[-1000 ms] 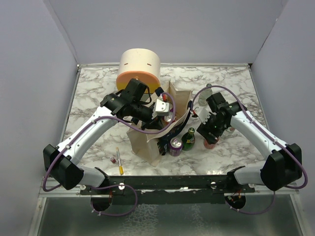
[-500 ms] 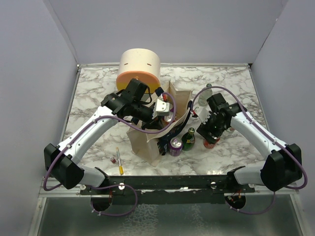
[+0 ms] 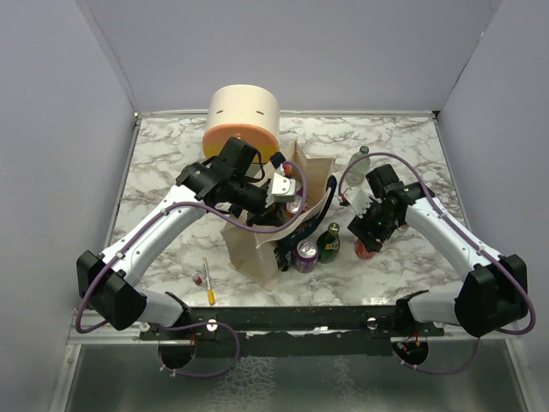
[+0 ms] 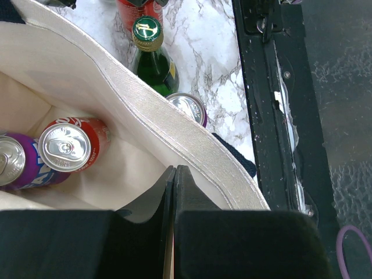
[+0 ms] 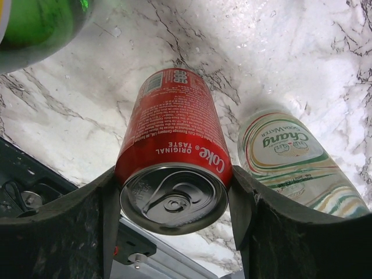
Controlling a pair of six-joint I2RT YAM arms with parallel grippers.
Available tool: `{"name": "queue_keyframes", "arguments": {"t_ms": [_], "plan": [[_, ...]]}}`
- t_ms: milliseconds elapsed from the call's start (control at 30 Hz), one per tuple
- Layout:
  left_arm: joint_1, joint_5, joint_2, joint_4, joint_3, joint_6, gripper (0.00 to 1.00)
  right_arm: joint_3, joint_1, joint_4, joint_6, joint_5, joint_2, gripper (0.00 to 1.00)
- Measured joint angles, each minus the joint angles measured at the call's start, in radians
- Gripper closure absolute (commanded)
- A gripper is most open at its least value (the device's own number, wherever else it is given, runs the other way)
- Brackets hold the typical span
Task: Place the beverage into the canvas bag
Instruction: Pick up the drink from the center of the board, then place the drink in the canvas bag.
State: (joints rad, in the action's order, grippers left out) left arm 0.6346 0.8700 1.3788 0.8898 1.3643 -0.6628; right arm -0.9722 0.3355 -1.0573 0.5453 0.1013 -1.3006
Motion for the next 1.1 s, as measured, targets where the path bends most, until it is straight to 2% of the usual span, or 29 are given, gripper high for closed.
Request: {"name": "queue_keyframes", "arguments": {"t_ms": [167, 433, 733, 967, 1100], "plan": [[-0.001, 0.0, 0.0, 0.0, 0.0, 0.0, 1.0, -0.006, -0.003, 0.0, -0.001, 0.001, 0.0, 0.64], [-0.001, 0.0, 0.0, 0.002, 0.0, -0.005, 0.93, -0.162, -0.004, -0.012, -0.037, -0.001, 0.01, 0.84], [-0.017, 0.0, 0.0, 0.0, 0.001, -0.003, 0.85, -0.494, -0.004, 0.001, -0.084, -0.035, 0.003, 0.96], [-0.082, 0.004, 0.019, -0.033, 0.067, 0.079, 0.7, -0.867, -0.003, -0.015, -0.116, -0.02, -0.148, 0.98], [-0.166, 0.007, 0.025, -0.093, 0.125, 0.148, 0.61, -1.033, 0.014, -0.031, -0.134, 0.01, -0.23, 0.98]]}}
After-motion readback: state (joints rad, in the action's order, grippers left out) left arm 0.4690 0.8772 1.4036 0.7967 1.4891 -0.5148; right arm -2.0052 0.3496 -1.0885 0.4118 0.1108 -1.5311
